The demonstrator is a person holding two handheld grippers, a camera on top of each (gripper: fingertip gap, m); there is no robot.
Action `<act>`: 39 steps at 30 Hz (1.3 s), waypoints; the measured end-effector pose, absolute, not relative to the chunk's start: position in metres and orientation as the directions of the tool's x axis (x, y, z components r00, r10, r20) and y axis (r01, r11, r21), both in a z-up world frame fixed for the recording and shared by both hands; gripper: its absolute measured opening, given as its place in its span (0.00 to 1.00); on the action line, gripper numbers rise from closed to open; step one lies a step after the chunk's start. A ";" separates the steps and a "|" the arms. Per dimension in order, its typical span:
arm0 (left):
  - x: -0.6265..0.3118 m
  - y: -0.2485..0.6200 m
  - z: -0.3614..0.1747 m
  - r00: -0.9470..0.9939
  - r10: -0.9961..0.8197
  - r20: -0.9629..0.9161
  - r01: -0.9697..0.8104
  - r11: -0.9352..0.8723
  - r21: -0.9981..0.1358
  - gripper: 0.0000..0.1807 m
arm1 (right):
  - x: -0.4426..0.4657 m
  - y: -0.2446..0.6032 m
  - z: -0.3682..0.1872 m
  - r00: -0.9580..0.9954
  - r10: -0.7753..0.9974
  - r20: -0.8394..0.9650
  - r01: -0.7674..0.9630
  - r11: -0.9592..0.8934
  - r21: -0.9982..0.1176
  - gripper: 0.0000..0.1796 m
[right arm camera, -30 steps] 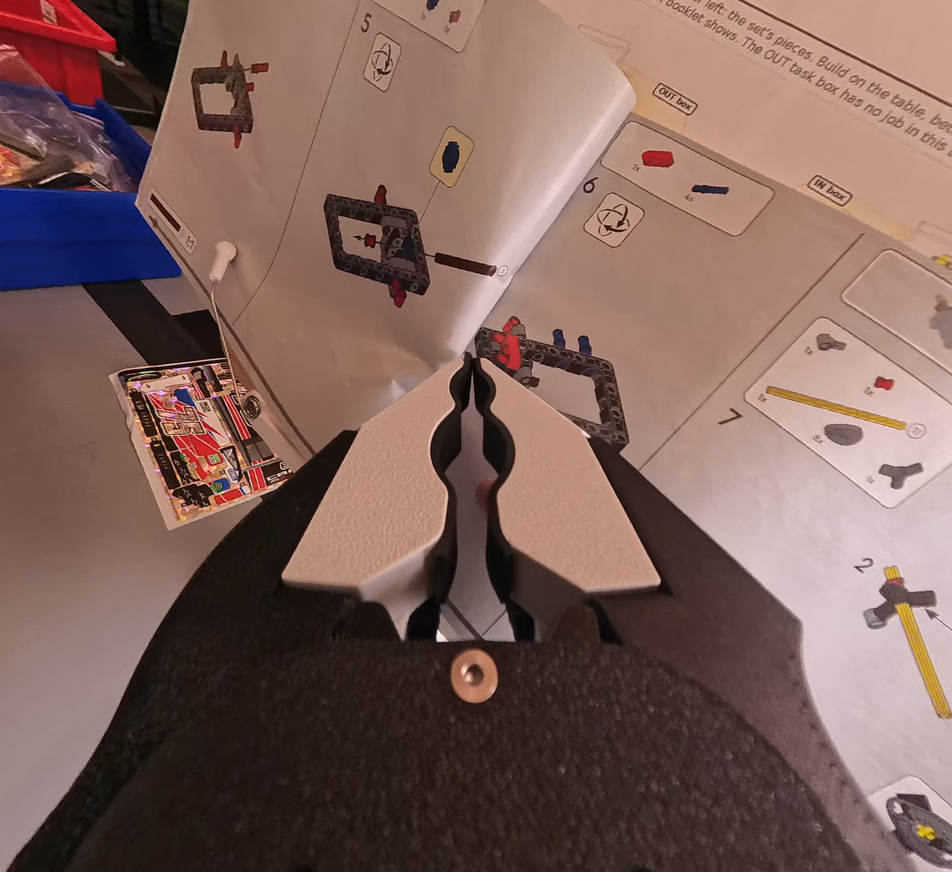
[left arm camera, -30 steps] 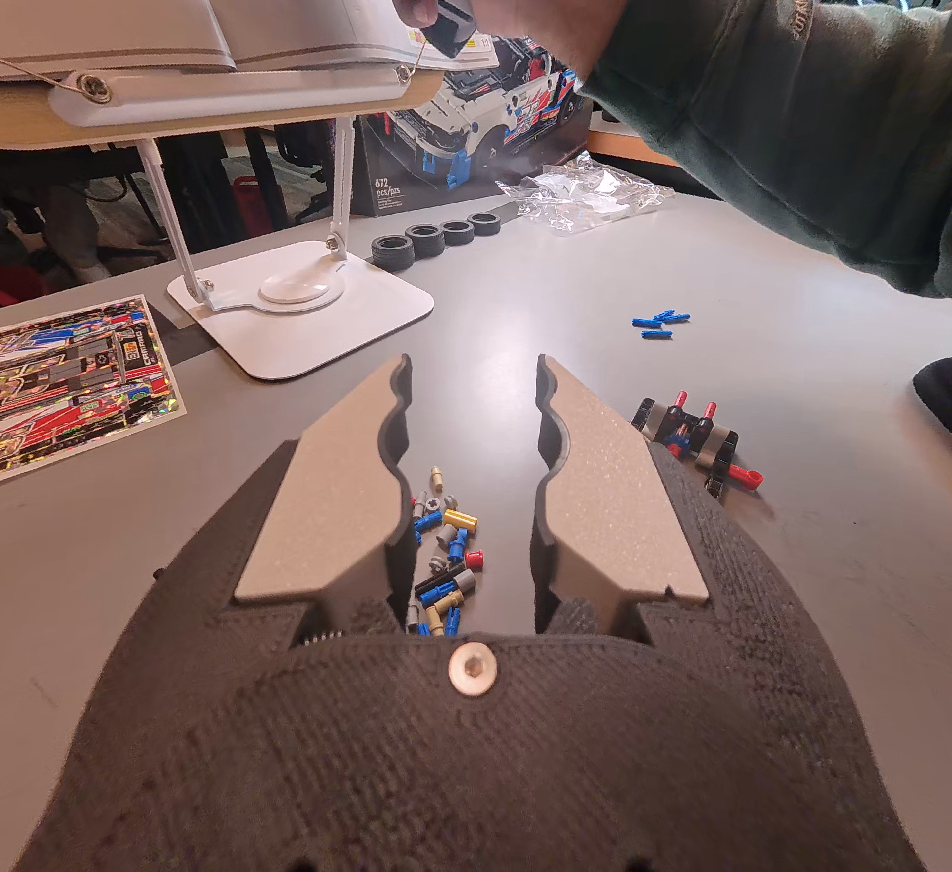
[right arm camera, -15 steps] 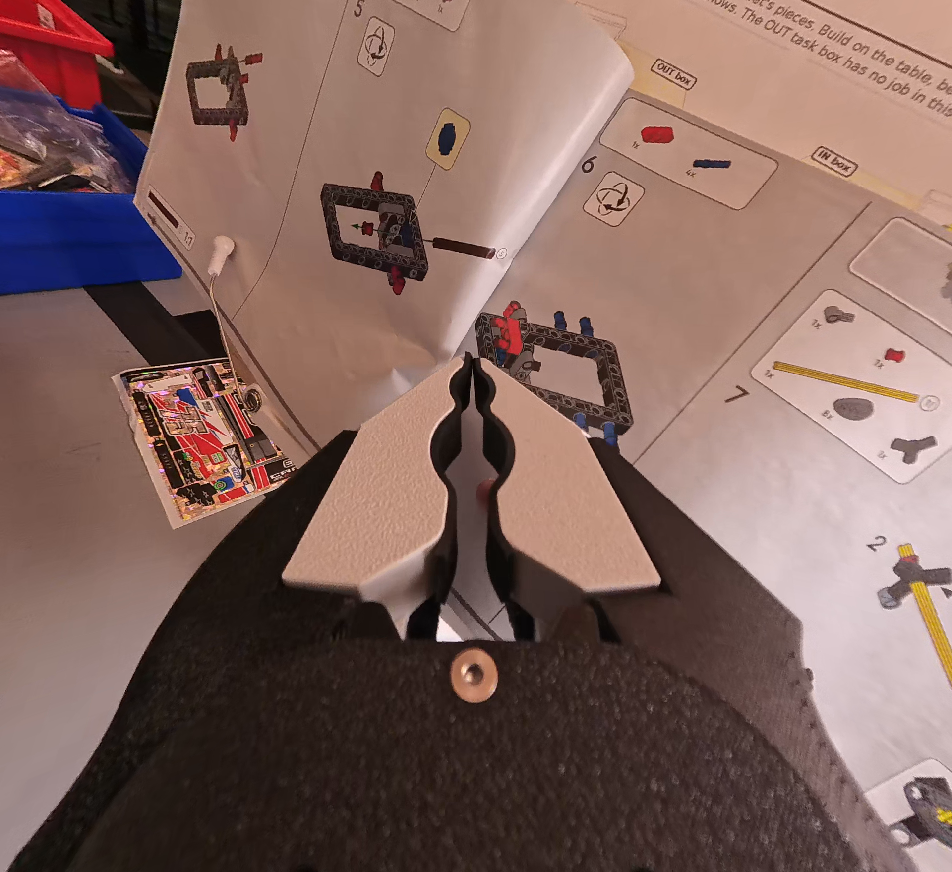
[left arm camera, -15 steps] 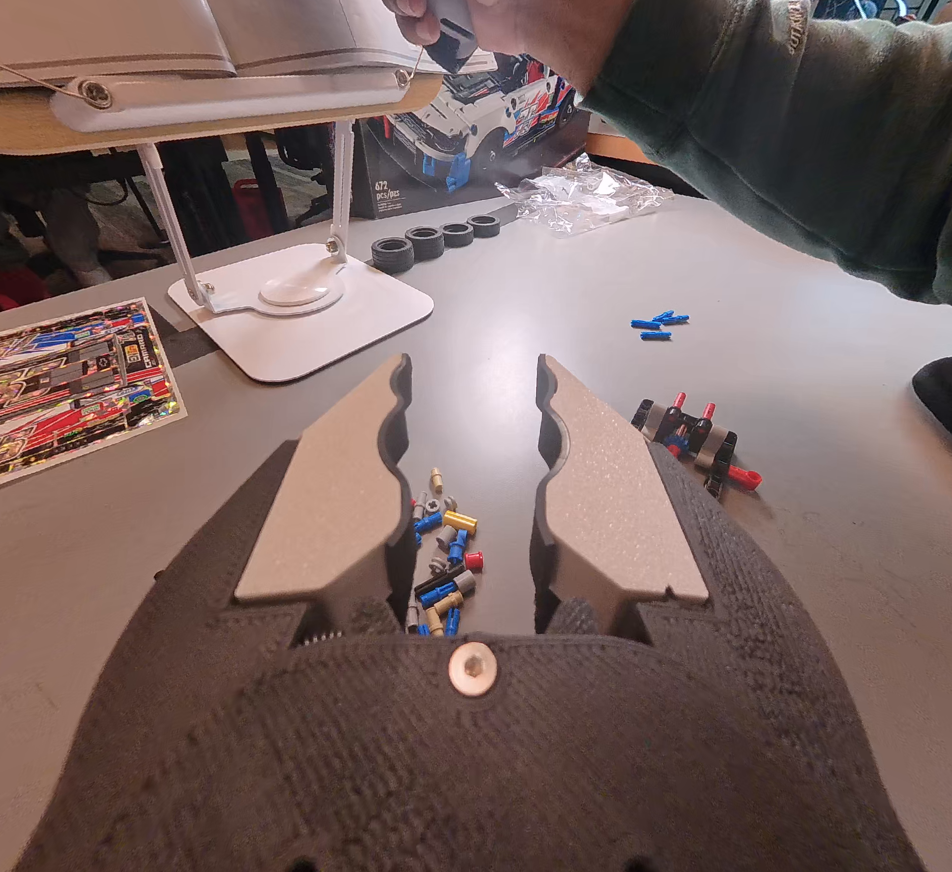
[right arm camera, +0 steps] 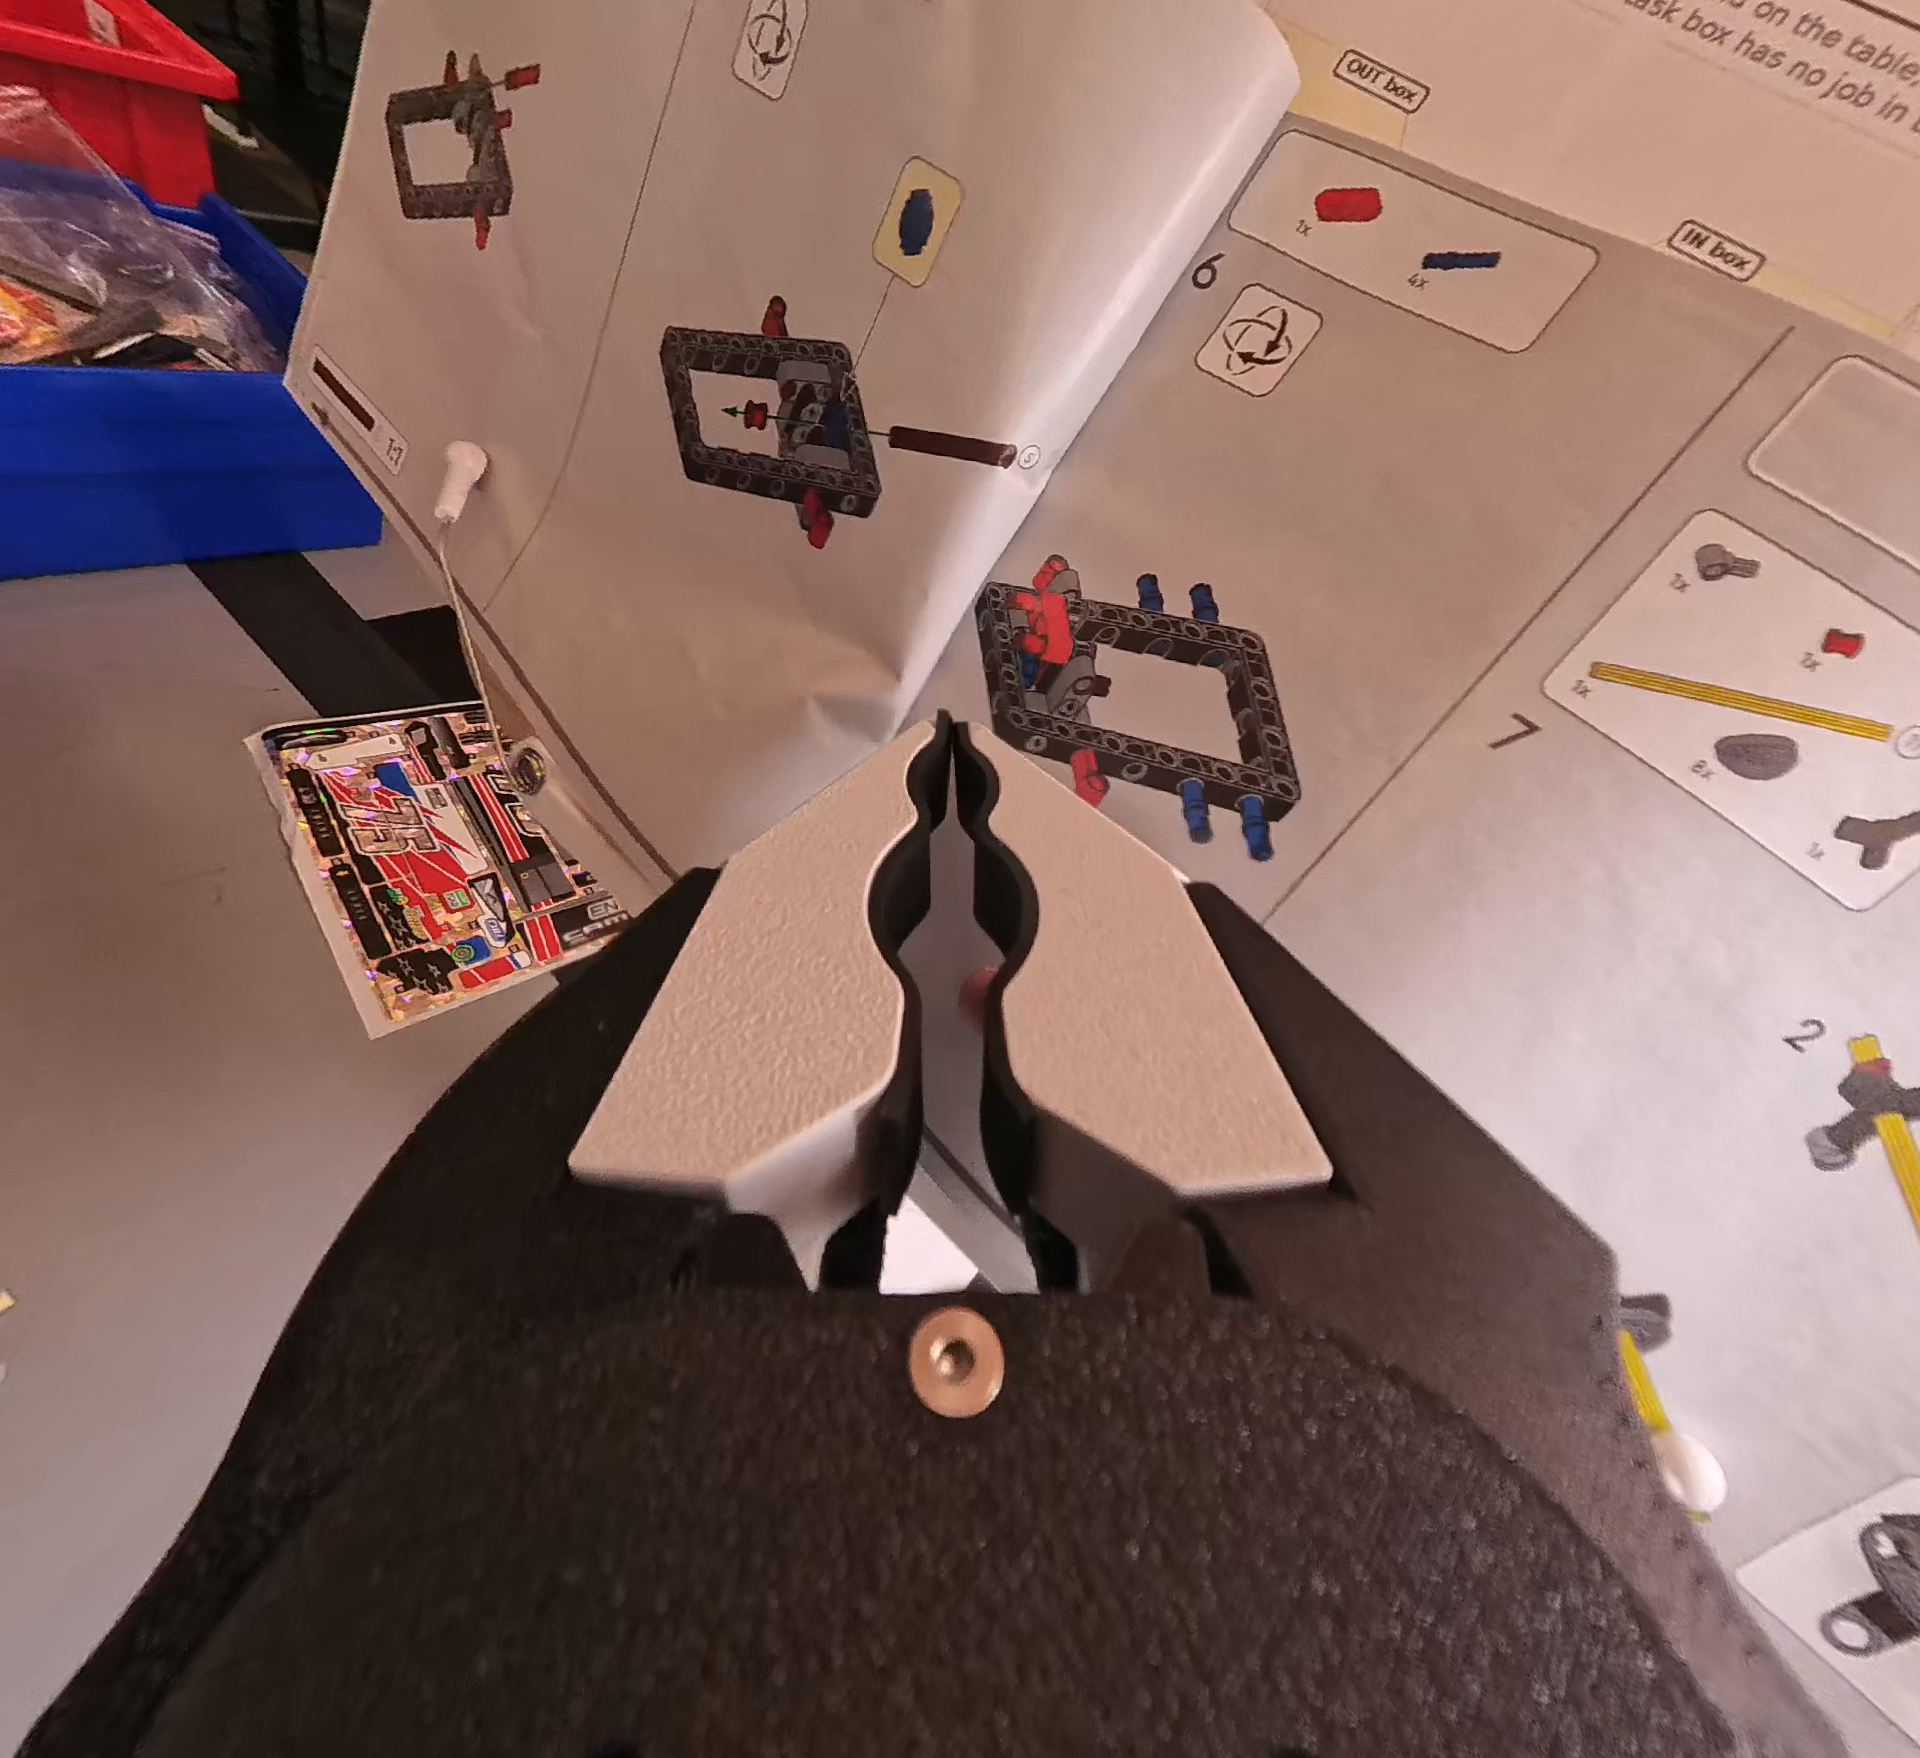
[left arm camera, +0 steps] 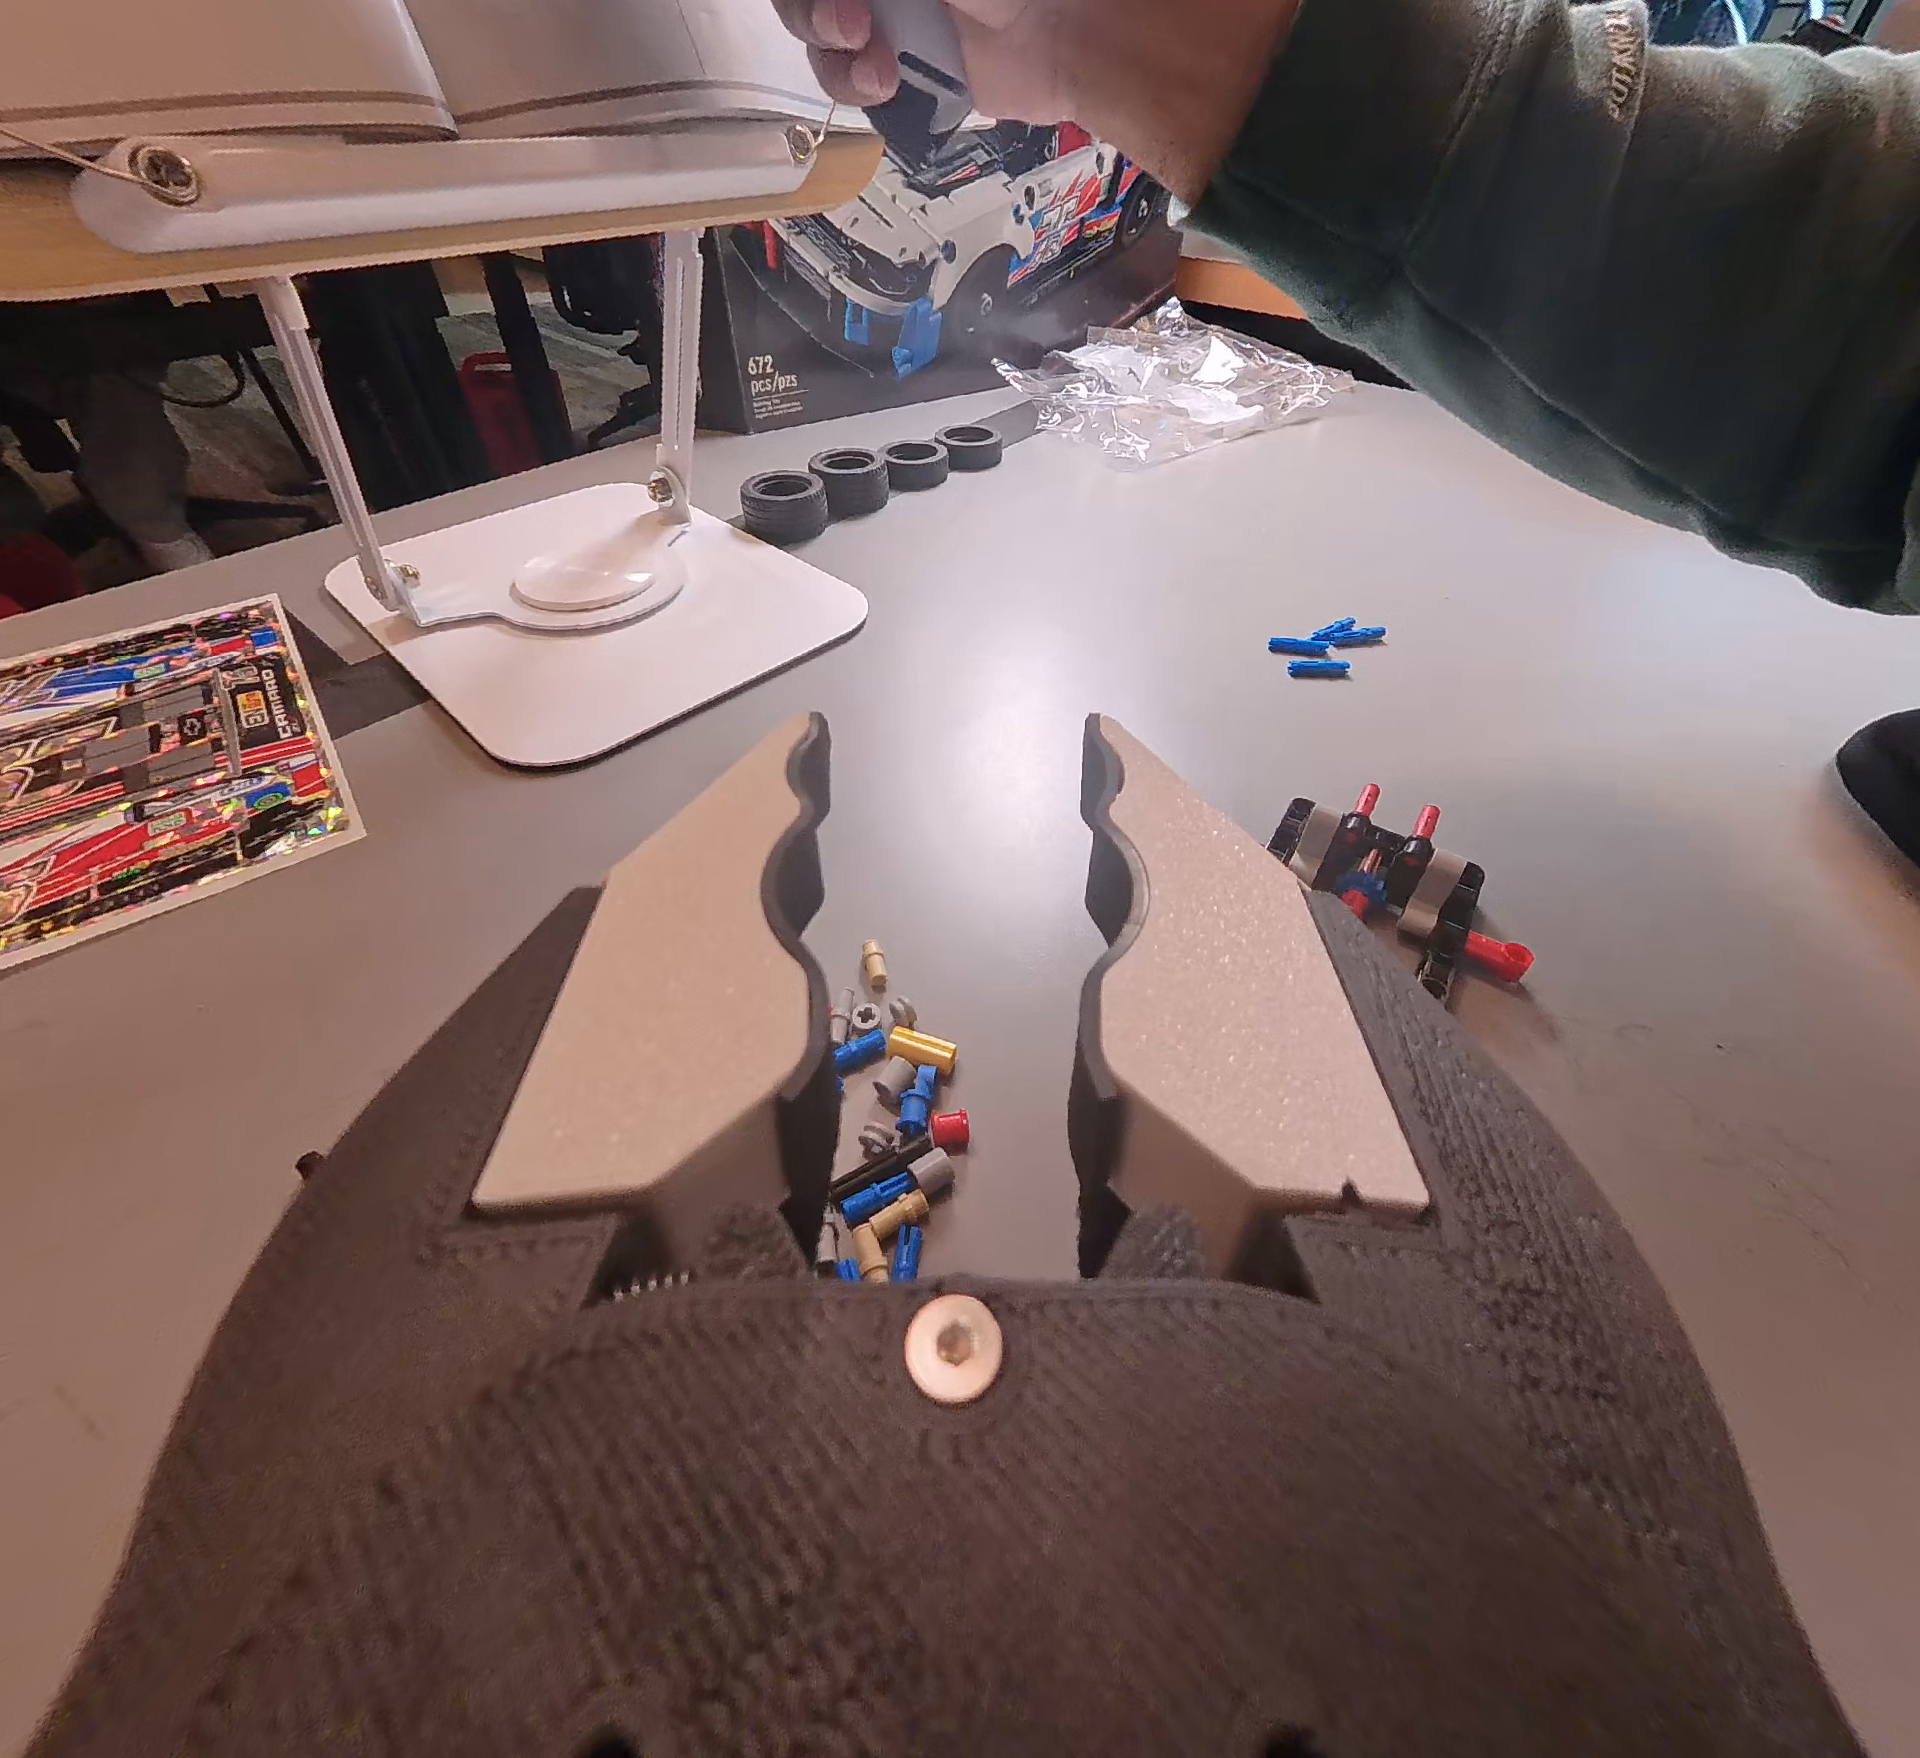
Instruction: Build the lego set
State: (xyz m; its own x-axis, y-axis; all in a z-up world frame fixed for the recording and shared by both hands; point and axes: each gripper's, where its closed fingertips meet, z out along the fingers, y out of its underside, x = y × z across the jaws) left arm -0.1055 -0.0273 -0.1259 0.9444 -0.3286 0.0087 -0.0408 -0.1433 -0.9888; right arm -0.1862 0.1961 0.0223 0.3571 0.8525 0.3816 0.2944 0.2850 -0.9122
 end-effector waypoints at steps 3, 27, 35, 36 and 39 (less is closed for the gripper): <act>-0.106 -0.027 -0.127 0.945 -0.328 0.009 -0.041 -0.146 -0.988 0.26 | -0.195 0.192 0.023 0.359 0.851 0.383 0.290 0.288 -0.913 0.00; -0.105 -0.026 -0.129 0.944 -0.331 0.009 -0.045 -0.155 -0.987 0.26 | -0.207 0.190 0.023 0.368 0.554 0.746 0.445 0.600 -0.665 0.00; -0.106 -0.027 -0.126 0.946 -0.323 0.004 -0.045 -0.144 -0.988 0.27 | -0.195 0.185 0.020 0.404 0.532 0.744 0.398 0.630 -0.667 0.00; -0.106 -0.027 -0.126 0.946 -0.324 0.005 -0.044 -0.143 -0.989 0.27 | -0.192 0.185 0.021 0.416 0.532 0.738 0.387 0.630 -0.673 0.00; -0.105 -0.027 -0.127 0.945 -0.328 0.007 -0.043 -0.146 -0.988 0.27 | -0.184 0.186 0.024 0.454 0.589 0.668 0.321 0.591 -0.740 0.01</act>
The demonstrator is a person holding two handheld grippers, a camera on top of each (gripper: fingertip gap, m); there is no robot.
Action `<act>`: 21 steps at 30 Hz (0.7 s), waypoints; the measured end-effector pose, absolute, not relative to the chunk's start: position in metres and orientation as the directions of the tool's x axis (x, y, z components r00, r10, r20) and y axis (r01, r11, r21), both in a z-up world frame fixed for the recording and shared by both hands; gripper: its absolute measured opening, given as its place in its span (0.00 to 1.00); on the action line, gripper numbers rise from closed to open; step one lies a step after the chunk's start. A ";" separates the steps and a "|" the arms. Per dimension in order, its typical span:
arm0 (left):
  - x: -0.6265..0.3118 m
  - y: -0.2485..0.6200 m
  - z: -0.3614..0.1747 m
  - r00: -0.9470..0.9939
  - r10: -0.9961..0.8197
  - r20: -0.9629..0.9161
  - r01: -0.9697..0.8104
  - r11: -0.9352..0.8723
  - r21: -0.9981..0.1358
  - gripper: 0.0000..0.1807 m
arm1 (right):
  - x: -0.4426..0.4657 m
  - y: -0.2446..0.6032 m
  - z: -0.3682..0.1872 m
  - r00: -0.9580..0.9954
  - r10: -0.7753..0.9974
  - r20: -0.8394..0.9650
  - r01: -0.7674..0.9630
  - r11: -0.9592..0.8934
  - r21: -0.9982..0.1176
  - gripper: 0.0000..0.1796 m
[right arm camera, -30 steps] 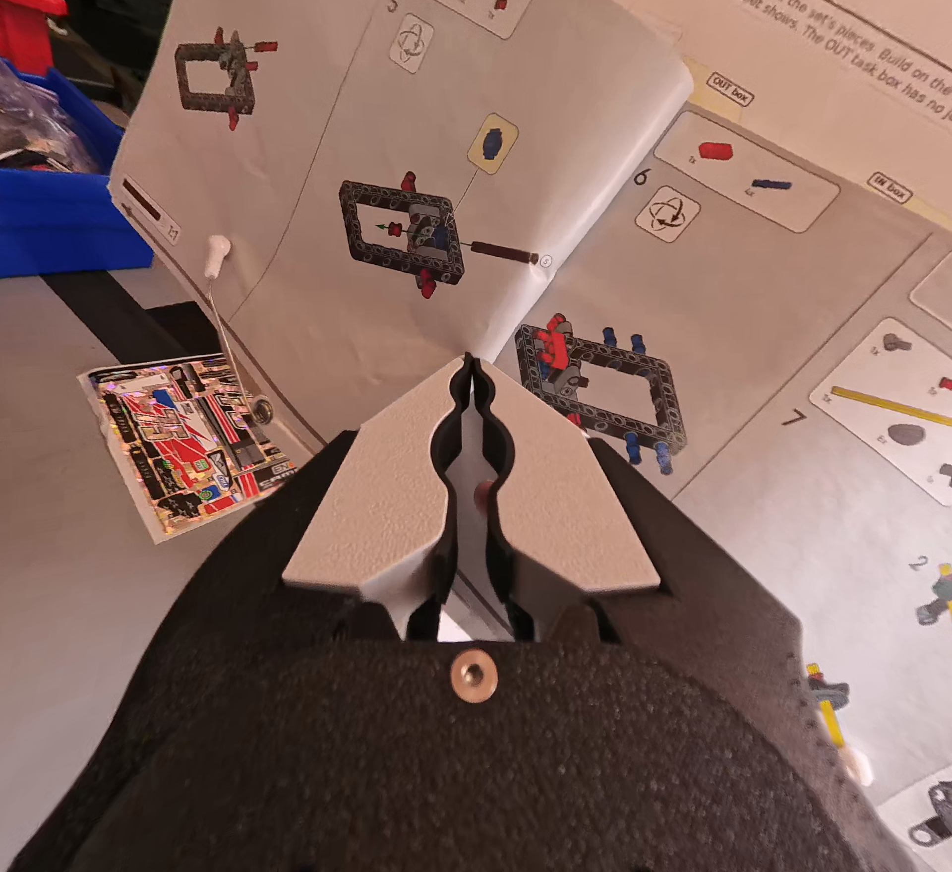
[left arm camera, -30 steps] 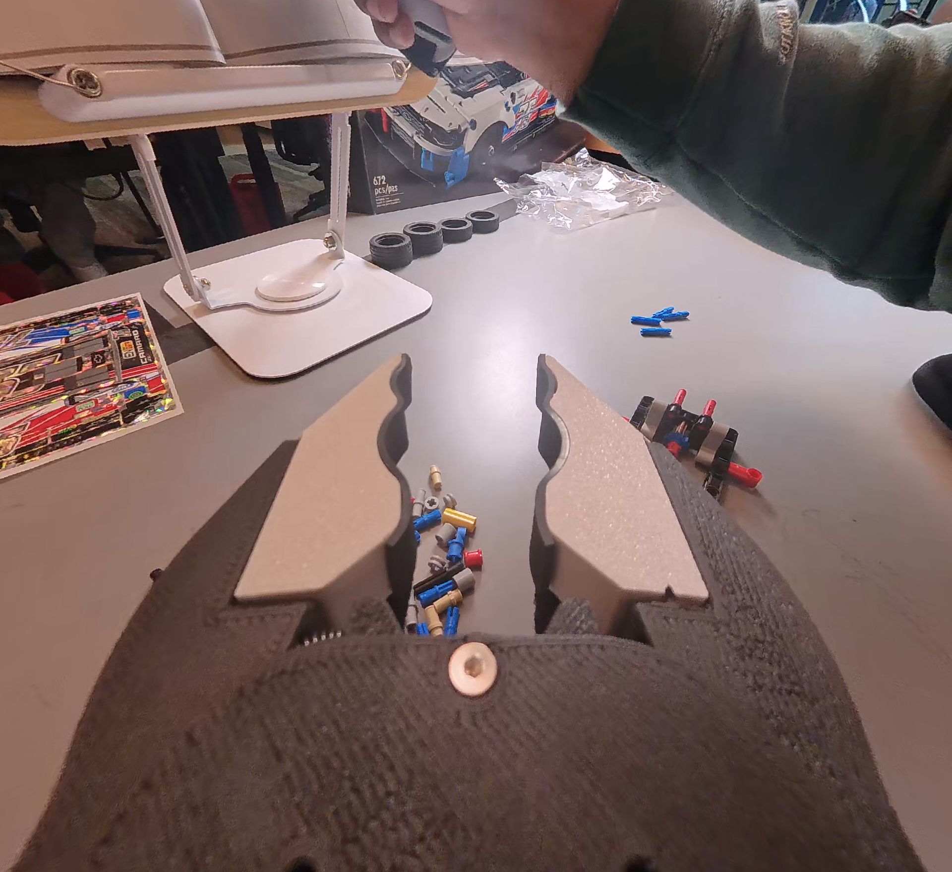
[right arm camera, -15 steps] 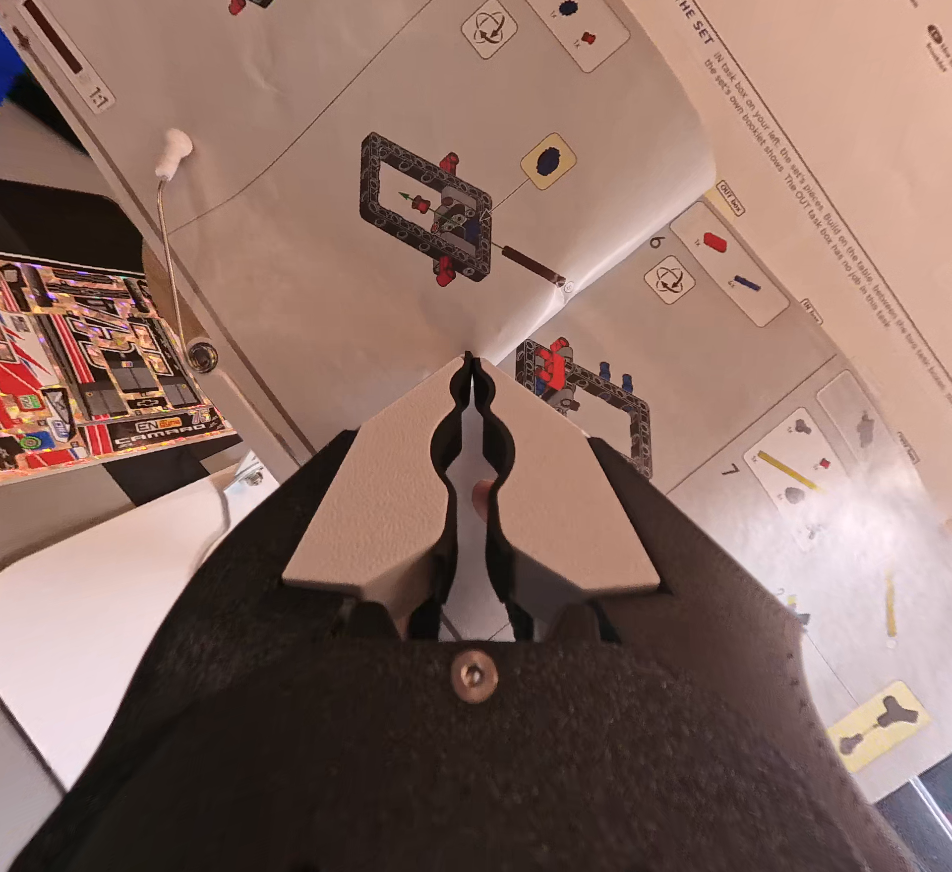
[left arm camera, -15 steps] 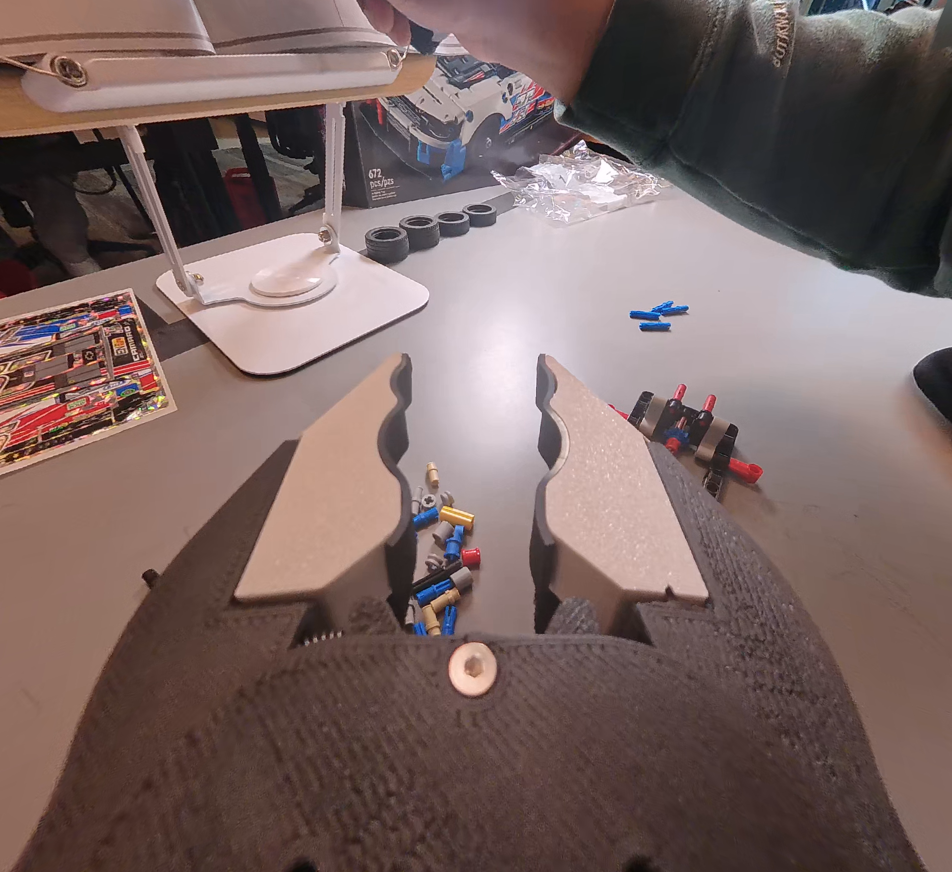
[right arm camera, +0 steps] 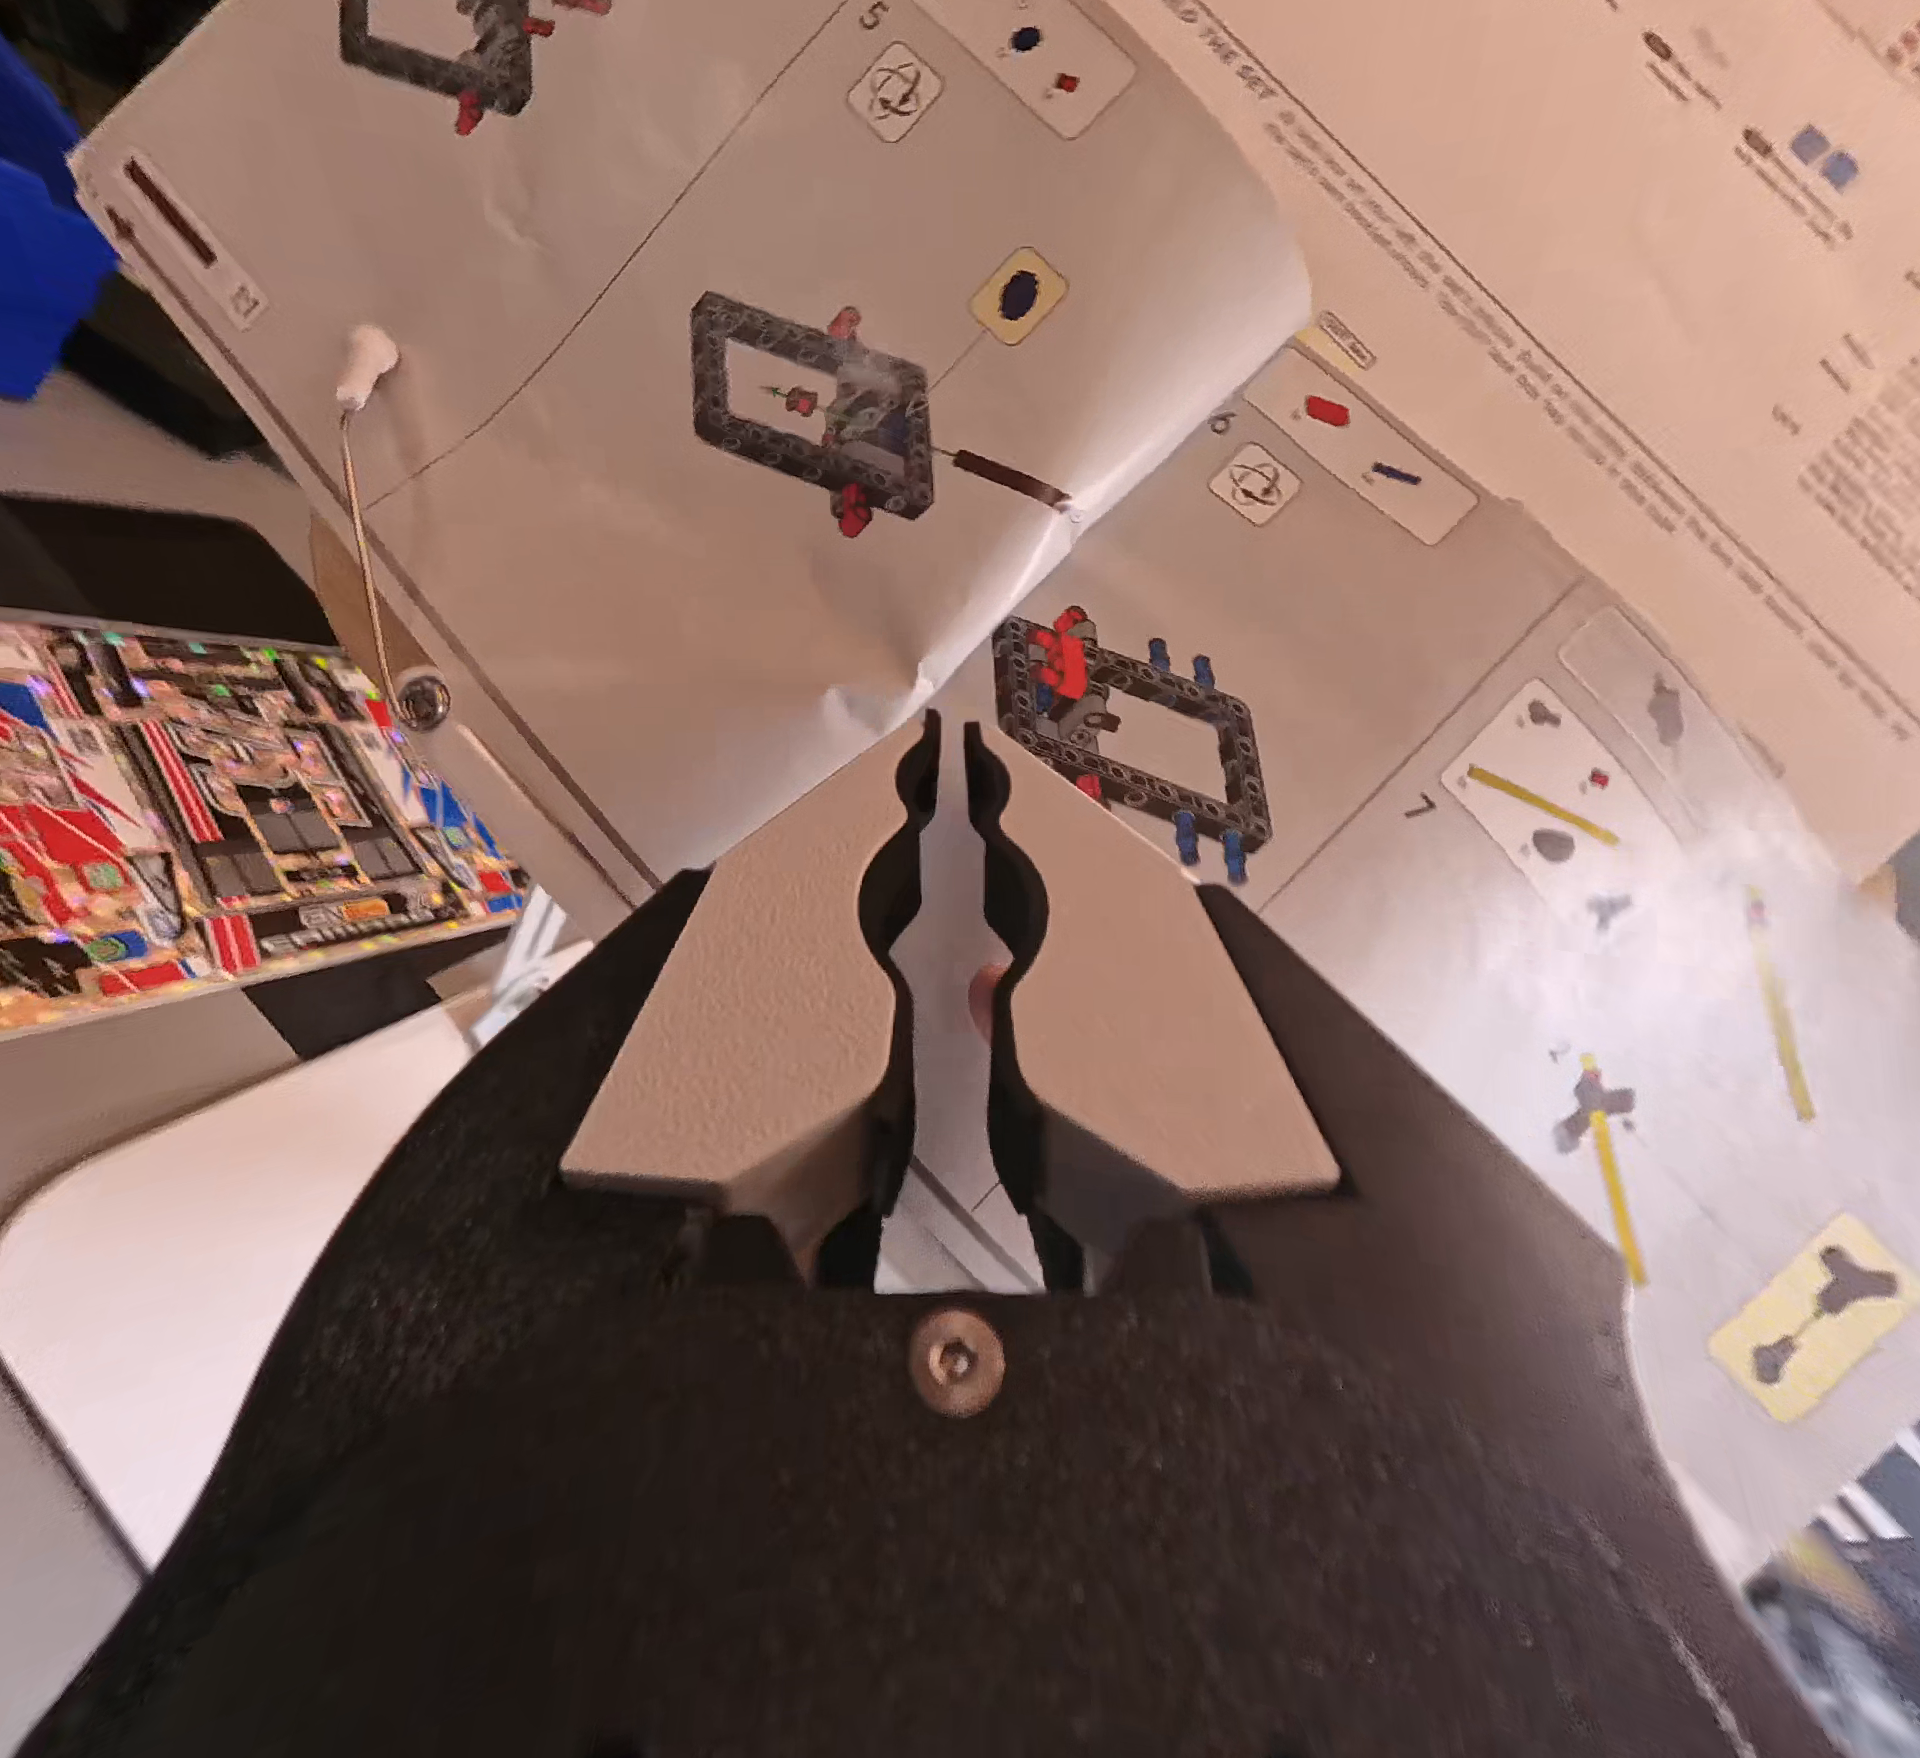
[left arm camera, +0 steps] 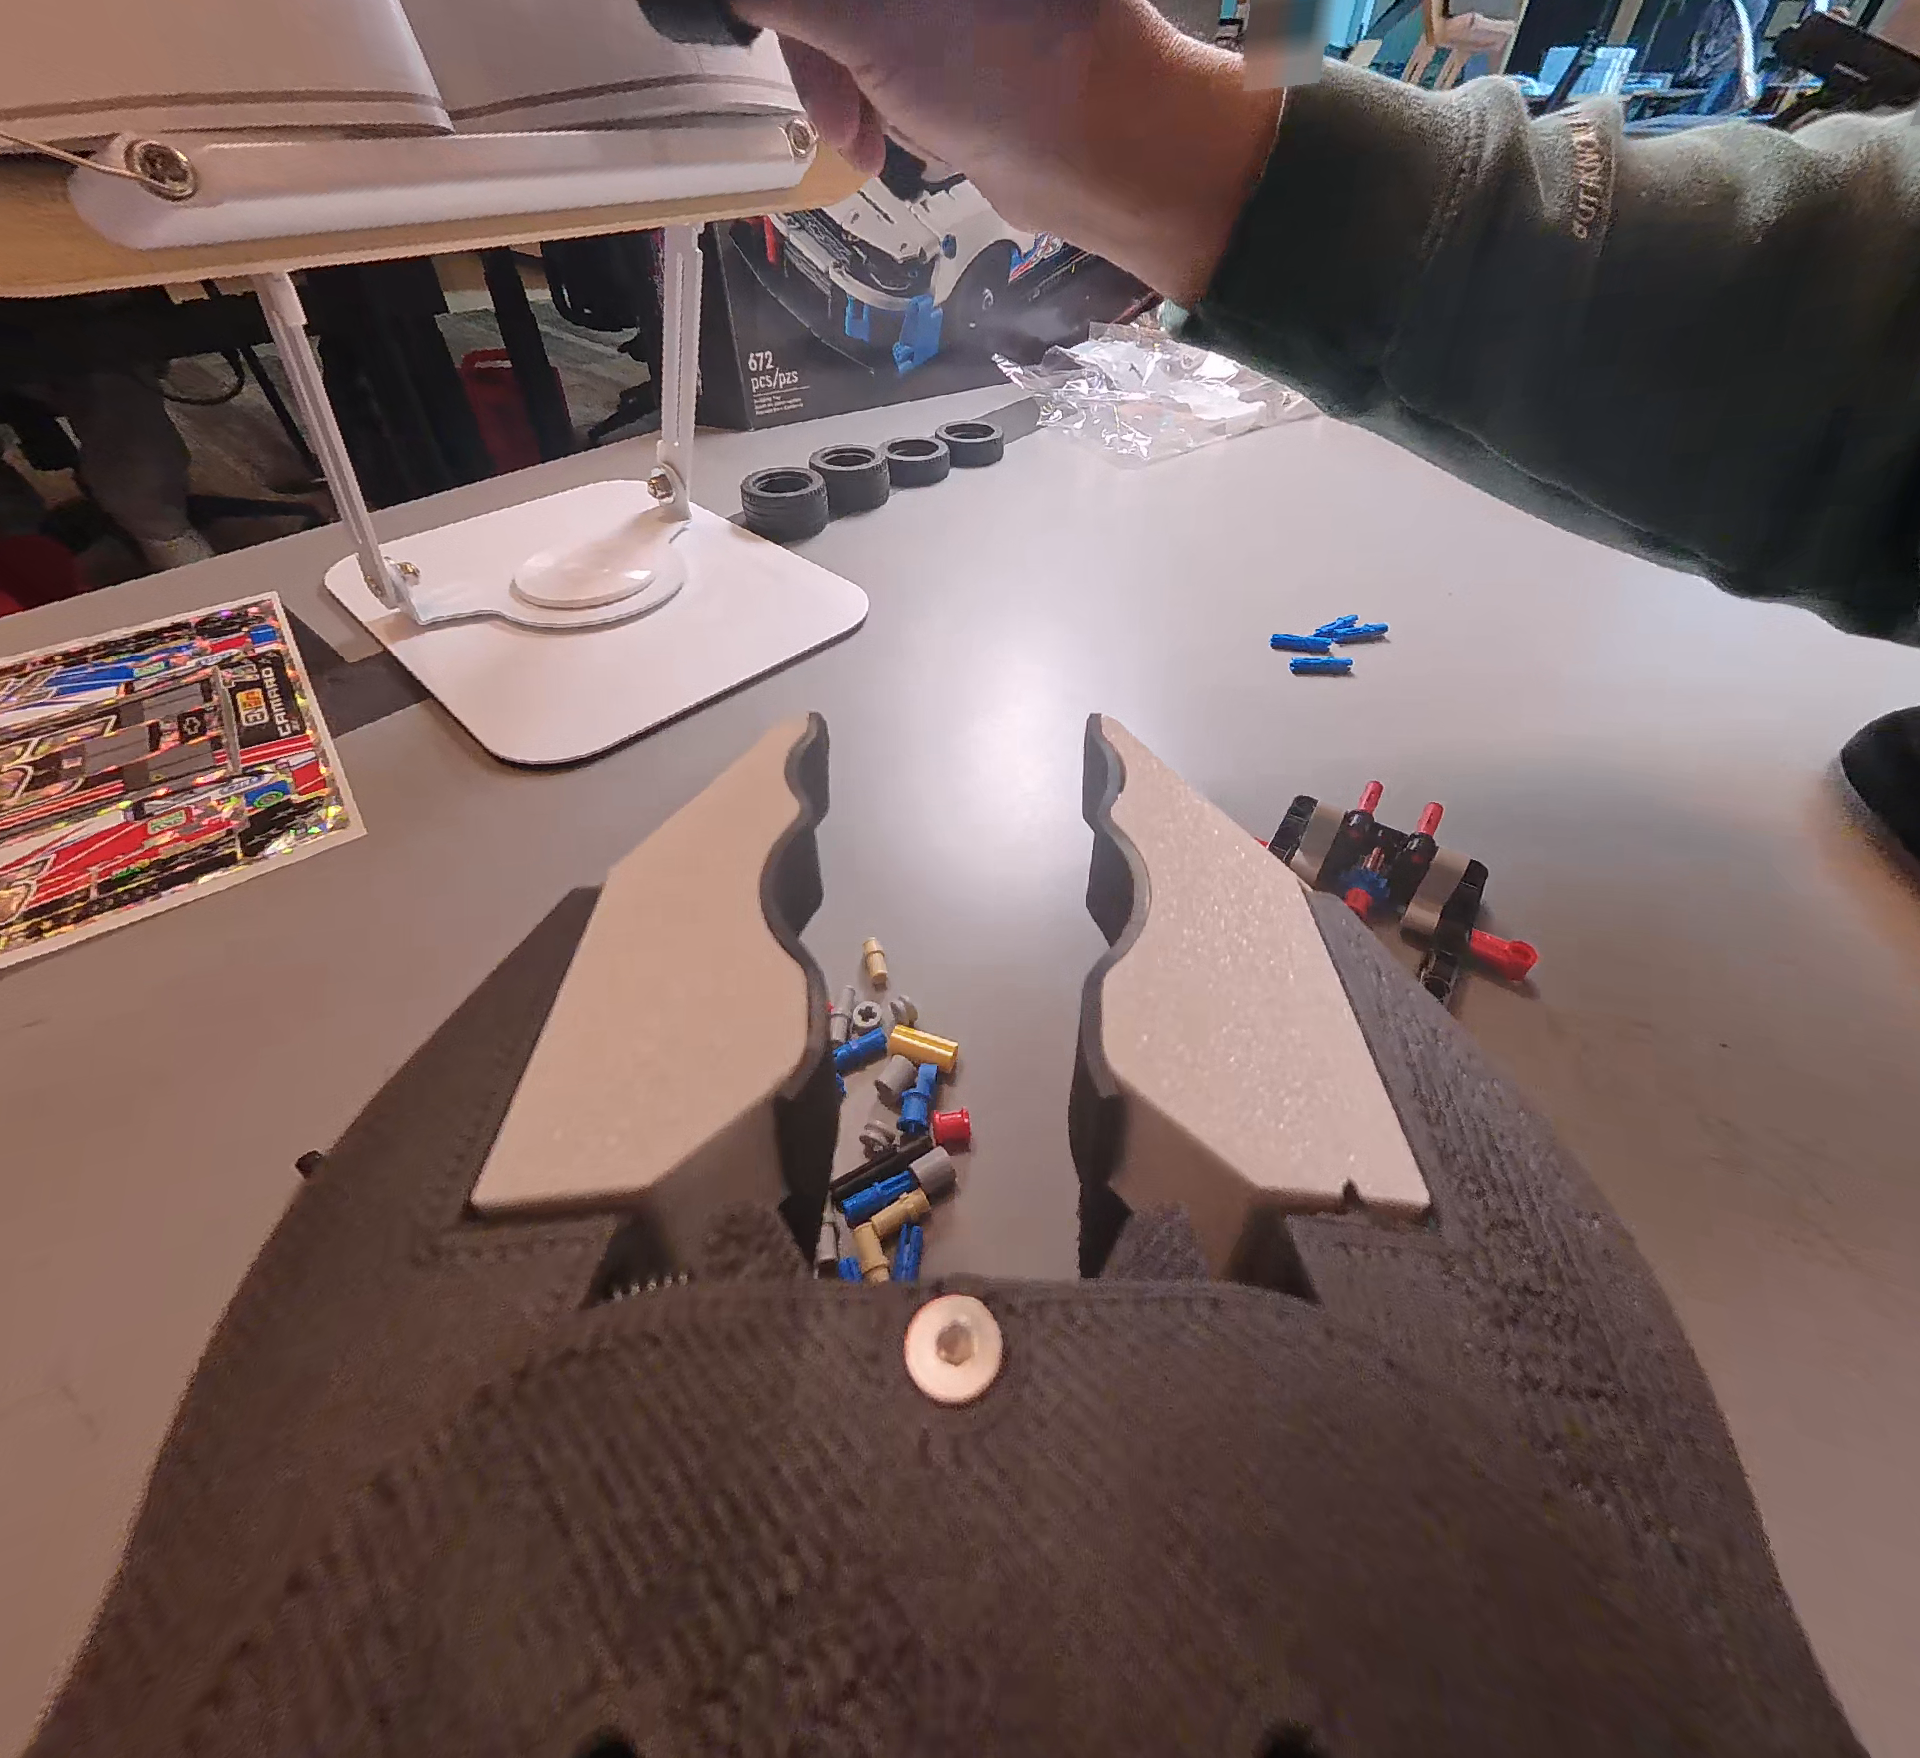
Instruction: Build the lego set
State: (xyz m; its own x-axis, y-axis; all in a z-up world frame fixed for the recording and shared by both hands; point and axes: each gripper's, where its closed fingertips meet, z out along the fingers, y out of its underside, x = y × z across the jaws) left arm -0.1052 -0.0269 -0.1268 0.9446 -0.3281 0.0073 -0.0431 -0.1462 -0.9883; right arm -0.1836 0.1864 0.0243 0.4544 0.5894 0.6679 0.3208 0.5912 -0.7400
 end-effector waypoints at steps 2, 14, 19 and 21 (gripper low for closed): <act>-0.104 -0.027 -0.127 0.944 -0.330 0.006 -0.045 -0.147 -0.988 0.27 | -0.180 0.189 0.029 0.475 0.669 0.571 0.251 0.519 -0.817 0.02; -0.104 -0.027 -0.127 0.944 -0.330 0.003 -0.048 -0.148 -0.988 0.27 | -0.179 0.198 0.042 0.482 0.788 0.383 0.144 0.360 -0.922 0.02; -0.104 -0.028 -0.126 0.944 -0.330 -0.011 -0.061 -0.142 -0.988 0.27 | -0.175 0.194 0.044 0.461 0.801 0.382 0.145 0.357 -0.923 0.01; -0.105 -0.028 -0.125 0.945 -0.326 -0.015 -0.063 -0.138 -0.988 0.27 | -0.169 0.193 0.048 0.457 0.803 0.382 0.139 0.360 -0.923 0.01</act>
